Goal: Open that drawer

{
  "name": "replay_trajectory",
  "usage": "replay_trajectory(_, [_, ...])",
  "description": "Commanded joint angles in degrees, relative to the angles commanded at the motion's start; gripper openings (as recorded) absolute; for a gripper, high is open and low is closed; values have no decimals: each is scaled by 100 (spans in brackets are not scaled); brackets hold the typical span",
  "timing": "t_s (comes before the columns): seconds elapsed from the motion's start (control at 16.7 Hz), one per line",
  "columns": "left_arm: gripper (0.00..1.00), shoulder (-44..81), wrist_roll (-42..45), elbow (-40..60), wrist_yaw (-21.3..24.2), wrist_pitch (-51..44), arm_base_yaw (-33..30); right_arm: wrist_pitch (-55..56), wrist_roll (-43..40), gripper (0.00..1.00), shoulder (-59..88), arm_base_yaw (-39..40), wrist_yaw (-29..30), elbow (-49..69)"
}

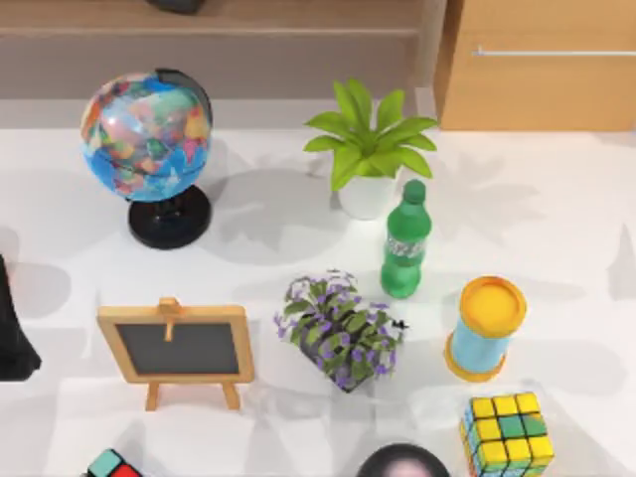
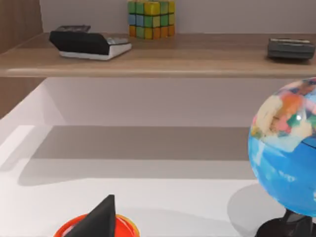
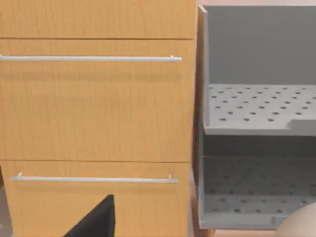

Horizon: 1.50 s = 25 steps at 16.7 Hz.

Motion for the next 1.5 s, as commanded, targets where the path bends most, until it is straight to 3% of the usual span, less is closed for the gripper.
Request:
replay_trajectory(0.36, [100,0,0,0,0,0,0,591,14,100,1534,-1035,-922,904])
replay_trajectory(0.9, [100,0,0,0,0,0,0,868,-345,100,1934,-894,-745,1046])
replay_trajectory(1.14, [100,0,0,0,0,0,0,1731,-1626,100,3220,-366,-105,1477])
replay_trajectory(1.5, [100,0,0,0,0,0,0,3640,-4763,100,5981,936,1321,2429])
